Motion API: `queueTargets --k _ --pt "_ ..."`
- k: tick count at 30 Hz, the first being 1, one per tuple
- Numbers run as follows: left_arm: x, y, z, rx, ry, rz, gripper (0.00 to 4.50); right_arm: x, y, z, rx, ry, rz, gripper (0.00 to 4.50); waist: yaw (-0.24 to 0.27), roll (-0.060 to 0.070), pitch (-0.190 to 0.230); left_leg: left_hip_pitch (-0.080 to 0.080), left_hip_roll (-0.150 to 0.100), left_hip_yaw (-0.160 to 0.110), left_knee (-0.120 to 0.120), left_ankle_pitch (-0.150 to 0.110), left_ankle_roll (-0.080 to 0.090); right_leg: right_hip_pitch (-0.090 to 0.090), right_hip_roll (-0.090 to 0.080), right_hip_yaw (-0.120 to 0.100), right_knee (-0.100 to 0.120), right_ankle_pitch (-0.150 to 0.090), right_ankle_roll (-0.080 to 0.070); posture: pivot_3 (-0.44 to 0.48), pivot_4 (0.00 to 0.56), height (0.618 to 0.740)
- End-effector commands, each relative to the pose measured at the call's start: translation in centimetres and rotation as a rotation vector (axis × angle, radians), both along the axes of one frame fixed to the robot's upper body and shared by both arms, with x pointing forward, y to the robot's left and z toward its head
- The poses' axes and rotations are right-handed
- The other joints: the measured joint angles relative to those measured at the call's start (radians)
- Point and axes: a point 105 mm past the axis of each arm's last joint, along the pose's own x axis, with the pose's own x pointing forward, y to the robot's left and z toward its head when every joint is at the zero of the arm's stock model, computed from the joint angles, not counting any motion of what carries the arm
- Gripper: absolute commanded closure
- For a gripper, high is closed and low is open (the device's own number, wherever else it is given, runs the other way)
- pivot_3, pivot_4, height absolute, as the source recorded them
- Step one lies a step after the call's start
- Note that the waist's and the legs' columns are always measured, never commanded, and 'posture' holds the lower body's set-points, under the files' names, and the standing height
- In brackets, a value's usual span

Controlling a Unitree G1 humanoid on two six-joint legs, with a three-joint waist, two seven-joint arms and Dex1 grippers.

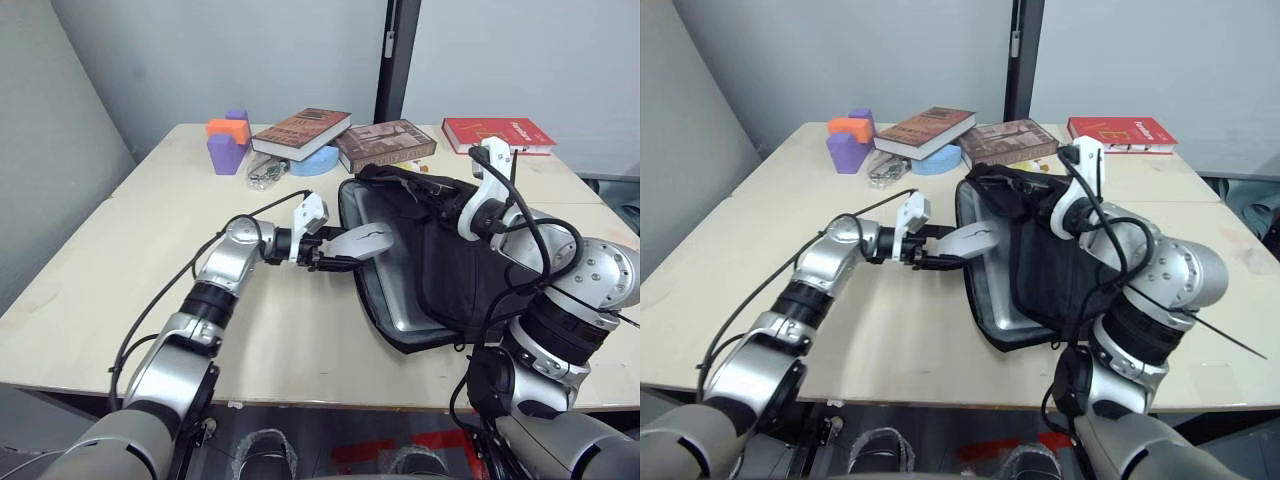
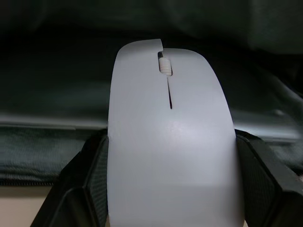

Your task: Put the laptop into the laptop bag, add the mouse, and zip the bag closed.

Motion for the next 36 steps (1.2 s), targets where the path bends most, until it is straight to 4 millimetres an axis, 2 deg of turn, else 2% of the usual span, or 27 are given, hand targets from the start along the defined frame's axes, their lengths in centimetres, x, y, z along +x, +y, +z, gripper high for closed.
queueTargets --k 1,7,13,20,23,24,27,34,36 --pt "0.8 -1.7 1.3 -0.055 -0.027 0.004 1.65 -0.9 1.2 1.6 0.007 -0.071 0.071 4.46 0.003 0.000 0.000 0.000 0.000 0.000 0.000 0.000 0.000 0.000 0.000 0.000 0.000 0.000 0.000 0.000 0.150 0.725" --pt "0.6 -4.0 0.1 -0.035 -0.011 -0.034 1.65 -1.2 1.5 1.3 0.018 -0.057 0.073 4.46 0.002 0.000 0.000 0.000 0.000 0.000 -0.002 0.000 0.000 0.000 0.000 0.000 -0.002 0.000 0.000 0.000 0.150 0.725" --pt "1.5 -5.9 -0.4 -0.063 0.011 0.024 1.65 -1.4 1.8 1.2 0.029 -0.049 0.074 4.46 0.016 0.000 0.000 -0.001 0.000 0.000 -0.002 0.000 0.001 0.000 0.000 0.000 -0.003 0.000 0.000 0.000 0.150 0.725" --pt "0.9 -8.0 -0.9 -0.099 0.076 0.008 1.65 -1.6 2.0 1.3 0.042 -0.039 0.078 4.46 0.018 0.000 0.000 -0.001 0.000 0.000 -0.002 0.000 0.000 0.000 0.000 0.000 -0.004 0.000 0.001 0.000 0.150 0.725" --pt "1.0 -8.0 -1.0 -0.120 0.106 0.032 1.65 -1.6 2.0 1.1 0.040 -0.032 0.076 4.46 0.019 0.000 0.000 -0.001 0.000 0.000 -0.002 0.000 0.000 0.000 0.000 0.000 -0.003 0.001 0.001 0.000 0.150 0.725" --pt "1.2 -7.9 -0.9 -0.133 0.111 0.045 0.85 -1.6 2.0 1.1 0.038 -0.030 0.075 4.50 0.019 0.000 0.000 -0.001 0.000 0.000 -0.002 0.000 0.000 0.000 0.000 0.000 -0.003 0.001 0.001 0.000 0.150 0.725" --pt "1.1 -7.6 -0.3 -0.161 0.110 0.023 0.06 -1.6 1.9 1.1 0.037 -0.024 0.071 4.50 0.021 0.000 0.000 -0.001 0.000 0.000 -0.002 0.000 0.000 0.000 0.000 0.000 -0.004 0.001 0.001 0.000 0.150 0.725" --pt "1.0 -5.8 -0.4 -0.101 0.078 0.004 0.06 -1.7 1.6 1.0 0.034 -0.014 0.067 4.50 0.020 0.000 0.000 -0.001 0.000 0.000 -0.002 0.000 0.000 0.000 0.000 -0.001 -0.004 0.001 0.001 0.000 0.150 0.725" --pt "0.8 -4.6 -0.2 -0.082 0.057 -0.010 0.06 -1.6 1.3 1.1 0.033 -0.012 0.064 4.50 0.021 0.000 0.000 -0.001 0.000 0.000 -0.003 0.000 0.000 0.000 0.000 -0.001 -0.004 0.001 0.001 0.000 0.150 0.725"
